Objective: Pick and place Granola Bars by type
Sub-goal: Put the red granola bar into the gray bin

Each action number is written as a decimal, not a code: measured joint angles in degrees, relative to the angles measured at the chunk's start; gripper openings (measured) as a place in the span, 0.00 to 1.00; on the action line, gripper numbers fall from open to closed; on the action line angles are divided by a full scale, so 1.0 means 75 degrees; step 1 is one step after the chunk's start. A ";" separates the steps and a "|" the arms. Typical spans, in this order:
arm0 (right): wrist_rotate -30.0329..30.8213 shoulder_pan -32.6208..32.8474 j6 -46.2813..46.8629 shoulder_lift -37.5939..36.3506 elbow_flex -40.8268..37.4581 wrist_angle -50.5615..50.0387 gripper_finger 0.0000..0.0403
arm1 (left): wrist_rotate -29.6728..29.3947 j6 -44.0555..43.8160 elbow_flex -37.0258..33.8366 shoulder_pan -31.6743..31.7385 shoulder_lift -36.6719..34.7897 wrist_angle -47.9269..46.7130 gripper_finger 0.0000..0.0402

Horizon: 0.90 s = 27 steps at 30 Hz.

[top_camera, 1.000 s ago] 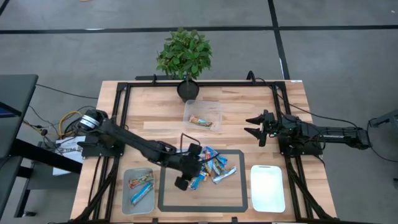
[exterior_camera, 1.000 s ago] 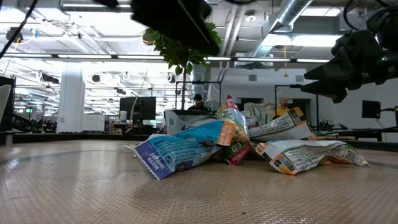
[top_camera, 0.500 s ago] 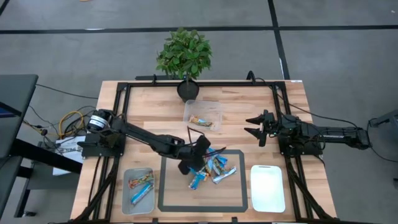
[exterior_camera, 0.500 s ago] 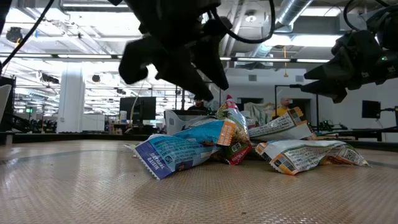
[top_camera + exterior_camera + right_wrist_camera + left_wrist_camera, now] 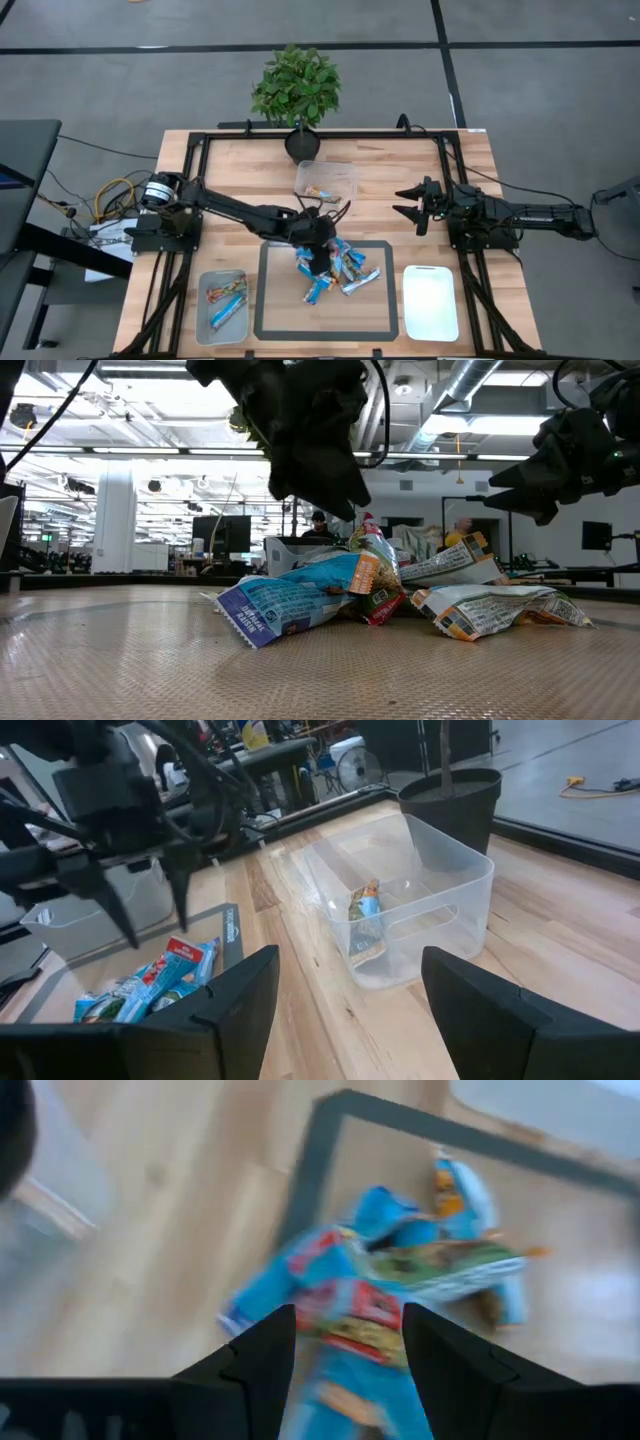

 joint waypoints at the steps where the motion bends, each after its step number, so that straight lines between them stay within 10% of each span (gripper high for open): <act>1: 0.0000 0.0000 0.0002 0.0000 0.0000 0.0000 0.59 | 0.0159 -0.0339 0.0000 -0.0009 0.0000 0.0001 0.44; 27: -0.0023 0.0003 0.0003 0.0013 -0.0001 0.0046 0.59 | -0.0171 -0.2545 0.0017 -0.0205 0.0614 0.0711 0.44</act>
